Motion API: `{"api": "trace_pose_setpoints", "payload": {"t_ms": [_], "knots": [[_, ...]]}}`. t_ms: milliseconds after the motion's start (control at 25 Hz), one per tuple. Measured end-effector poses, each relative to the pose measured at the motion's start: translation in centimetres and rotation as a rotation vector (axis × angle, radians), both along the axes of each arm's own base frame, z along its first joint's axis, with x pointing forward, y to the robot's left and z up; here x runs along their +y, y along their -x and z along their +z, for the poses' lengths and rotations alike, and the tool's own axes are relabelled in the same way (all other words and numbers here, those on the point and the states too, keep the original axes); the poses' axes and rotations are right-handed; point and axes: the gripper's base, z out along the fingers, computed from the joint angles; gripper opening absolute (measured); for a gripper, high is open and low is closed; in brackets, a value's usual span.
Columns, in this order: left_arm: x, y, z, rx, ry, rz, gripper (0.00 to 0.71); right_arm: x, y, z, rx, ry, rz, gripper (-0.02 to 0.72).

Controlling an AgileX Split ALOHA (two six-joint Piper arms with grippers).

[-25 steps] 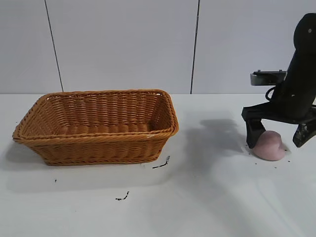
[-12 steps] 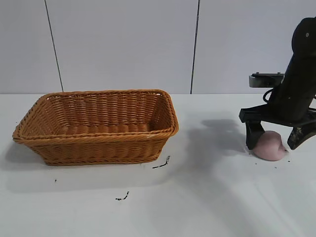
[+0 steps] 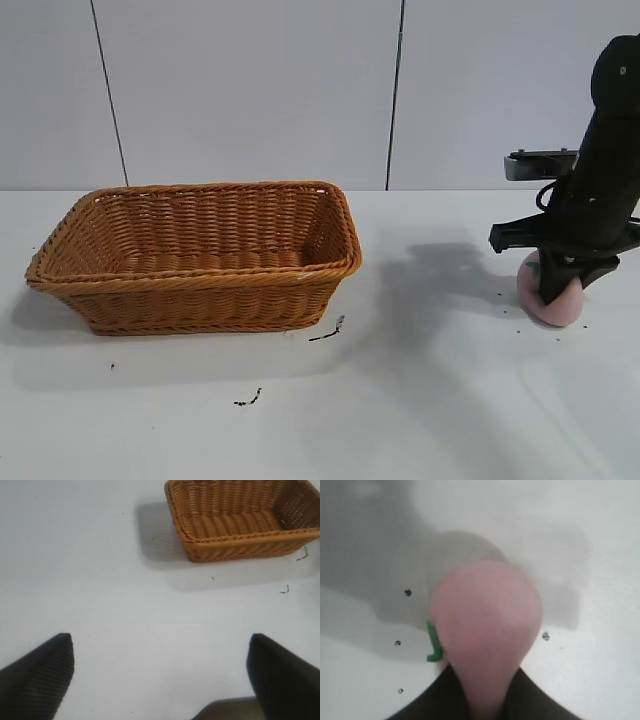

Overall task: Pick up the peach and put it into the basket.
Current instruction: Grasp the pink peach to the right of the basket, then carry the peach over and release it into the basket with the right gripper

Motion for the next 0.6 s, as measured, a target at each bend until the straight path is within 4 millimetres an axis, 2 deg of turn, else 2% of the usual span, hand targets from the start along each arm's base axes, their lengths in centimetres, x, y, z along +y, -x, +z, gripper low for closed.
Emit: {"api": "trace_pose_setpoints", "payload": {"t_ms": [160,400,600], "knots": [[0.0,0.0,0.0,0.000,0.000,0.000,0.692,0.0,-0.3,3.0,-0.021,0.001,0.005,0.028],[0.0,0.0,0.0,0.000,0.000,0.000,0.692,0.6,-1.2,11.2,-0.162,-0.008,0.022,0.025],[0.0,0.0,0.0,0.000,0.000,0.000,0.692,3.7,-1.8,14.9,-0.227,-0.018,0.098,0.025]]}}
